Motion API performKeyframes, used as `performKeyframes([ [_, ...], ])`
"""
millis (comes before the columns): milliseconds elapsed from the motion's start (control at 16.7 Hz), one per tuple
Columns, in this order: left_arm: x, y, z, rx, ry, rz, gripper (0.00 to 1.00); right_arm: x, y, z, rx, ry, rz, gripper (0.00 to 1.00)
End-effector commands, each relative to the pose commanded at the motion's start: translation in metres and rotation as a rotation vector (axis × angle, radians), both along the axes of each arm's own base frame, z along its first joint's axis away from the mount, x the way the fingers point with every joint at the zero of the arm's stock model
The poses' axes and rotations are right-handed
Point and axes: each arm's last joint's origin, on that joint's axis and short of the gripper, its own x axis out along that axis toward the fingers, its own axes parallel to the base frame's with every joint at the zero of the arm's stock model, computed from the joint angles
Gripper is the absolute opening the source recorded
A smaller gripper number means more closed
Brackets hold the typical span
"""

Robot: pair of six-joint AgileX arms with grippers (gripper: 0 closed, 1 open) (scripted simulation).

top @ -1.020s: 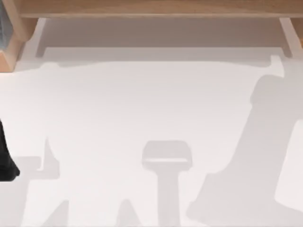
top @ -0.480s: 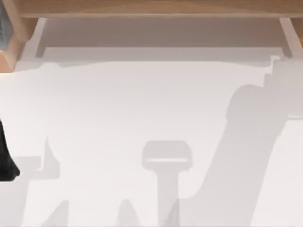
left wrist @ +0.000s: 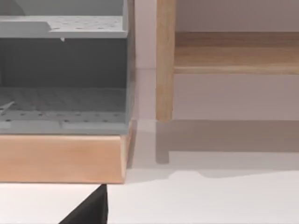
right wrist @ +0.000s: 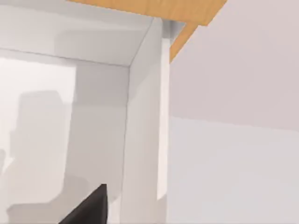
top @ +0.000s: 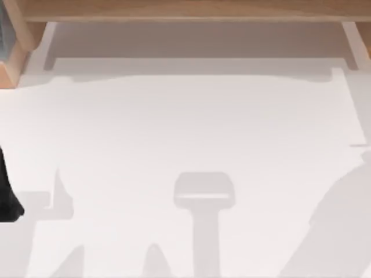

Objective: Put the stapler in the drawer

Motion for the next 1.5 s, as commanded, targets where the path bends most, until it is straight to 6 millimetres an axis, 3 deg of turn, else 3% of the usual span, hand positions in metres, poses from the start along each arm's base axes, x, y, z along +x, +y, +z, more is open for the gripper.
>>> performKeyframes([
  [300, 0.0, 0.0, 0.0, 0.0, 0.0, 0.0, 1.0, -0.068, -0.055, -0.023, -0.374, -0.227, 0.068, 1.0],
  [540, 0.0, 0.0, 0.0, 0.0, 0.0, 0.0, 1.0, -0.115, -0.059, -0.076, -0.691, -0.302, 0.182, 1.0],
  [780, 0.0, 0.0, 0.0, 0.0, 0.0, 0.0, 1.0, -0.148, -0.024, -0.133, -0.942, -0.352, 0.344, 1.0],
  [960, 0.0, 0.0, 0.0, 0.0, 0.0, 0.0, 1.0, -0.161, 0.017, -0.159, -1.076, -0.416, 0.484, 1.0],
  [1260, 0.0, 0.0, 0.0, 0.0, 0.0, 0.0, 1.0, -0.168, 0.073, -0.173, -1.197, -0.544, 0.674, 1.0],
  [1500, 0.0, 0.0, 0.0, 0.0, 0.0, 0.0, 1.0, -0.168, 0.084, -0.174, -1.217, -0.578, 0.712, 1.0],
])
